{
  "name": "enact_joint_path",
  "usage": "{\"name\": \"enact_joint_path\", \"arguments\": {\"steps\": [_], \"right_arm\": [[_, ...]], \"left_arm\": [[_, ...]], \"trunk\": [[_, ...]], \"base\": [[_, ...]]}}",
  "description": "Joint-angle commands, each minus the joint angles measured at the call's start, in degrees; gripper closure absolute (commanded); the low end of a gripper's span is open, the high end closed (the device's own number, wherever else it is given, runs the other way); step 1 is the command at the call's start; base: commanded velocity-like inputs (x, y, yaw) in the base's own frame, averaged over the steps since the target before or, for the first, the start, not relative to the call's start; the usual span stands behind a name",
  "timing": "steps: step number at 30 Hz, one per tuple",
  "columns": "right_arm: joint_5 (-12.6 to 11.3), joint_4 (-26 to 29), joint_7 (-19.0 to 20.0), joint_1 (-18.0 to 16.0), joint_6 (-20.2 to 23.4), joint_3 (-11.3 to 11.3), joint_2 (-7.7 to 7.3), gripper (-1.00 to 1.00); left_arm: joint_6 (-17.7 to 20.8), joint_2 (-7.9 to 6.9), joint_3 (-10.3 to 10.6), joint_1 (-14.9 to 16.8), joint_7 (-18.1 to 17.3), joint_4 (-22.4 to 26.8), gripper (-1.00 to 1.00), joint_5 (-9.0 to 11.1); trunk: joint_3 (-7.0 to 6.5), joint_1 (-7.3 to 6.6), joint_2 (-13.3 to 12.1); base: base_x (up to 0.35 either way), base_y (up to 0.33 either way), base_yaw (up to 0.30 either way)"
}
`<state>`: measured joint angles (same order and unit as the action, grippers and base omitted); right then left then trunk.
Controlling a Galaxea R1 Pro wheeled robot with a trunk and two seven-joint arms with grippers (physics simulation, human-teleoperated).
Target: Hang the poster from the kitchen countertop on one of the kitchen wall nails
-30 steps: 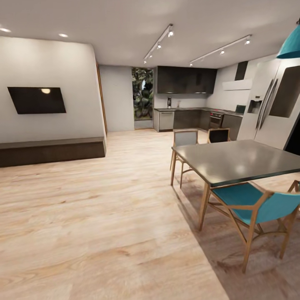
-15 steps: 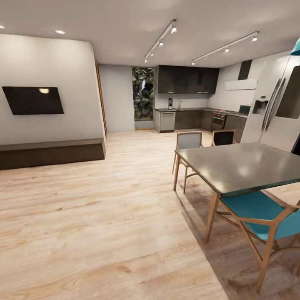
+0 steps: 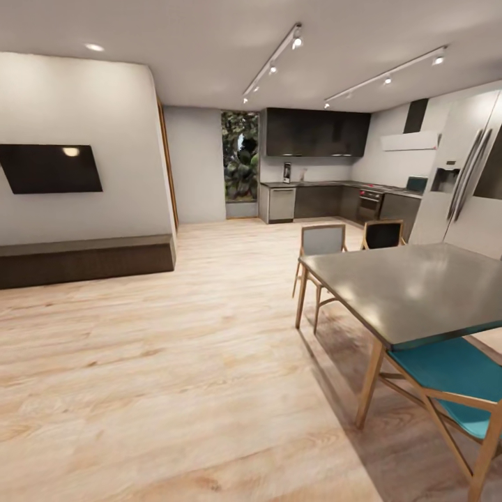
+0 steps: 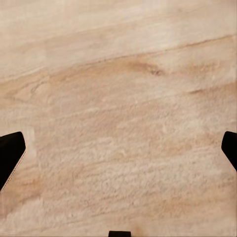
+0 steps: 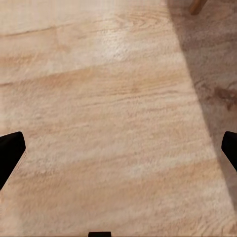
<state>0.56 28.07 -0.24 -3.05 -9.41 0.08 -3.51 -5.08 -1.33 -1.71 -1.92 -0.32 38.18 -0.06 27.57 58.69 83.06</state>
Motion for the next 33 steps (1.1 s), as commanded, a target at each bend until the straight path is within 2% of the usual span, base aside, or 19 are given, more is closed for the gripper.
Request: {"name": "enact_joint_path", "arguments": {"steps": [1, 33], "right_arm": [[0.06, -0.03, -0.02, -0.03, -0.17, 0.01, -0.01, -1.0], [0.06, -0.1, -0.02, -0.03, -0.17, 0.1, -0.01, -1.0]], "left_arm": [[-0.1, 0.01, -0.05, -0.01, -0.03, 0.05, -1.0, -0.01], [-0.19, 0.01, -0.05, -0.01, -0.03, 0.05, -1.0, -0.02]], "trunk": [[0.05, 0.04, 0.02], [0.05, 0.04, 0.02]], "base": [[0.339, 0.073, 0.0], [0.339, 0.073, 0.0]]}}
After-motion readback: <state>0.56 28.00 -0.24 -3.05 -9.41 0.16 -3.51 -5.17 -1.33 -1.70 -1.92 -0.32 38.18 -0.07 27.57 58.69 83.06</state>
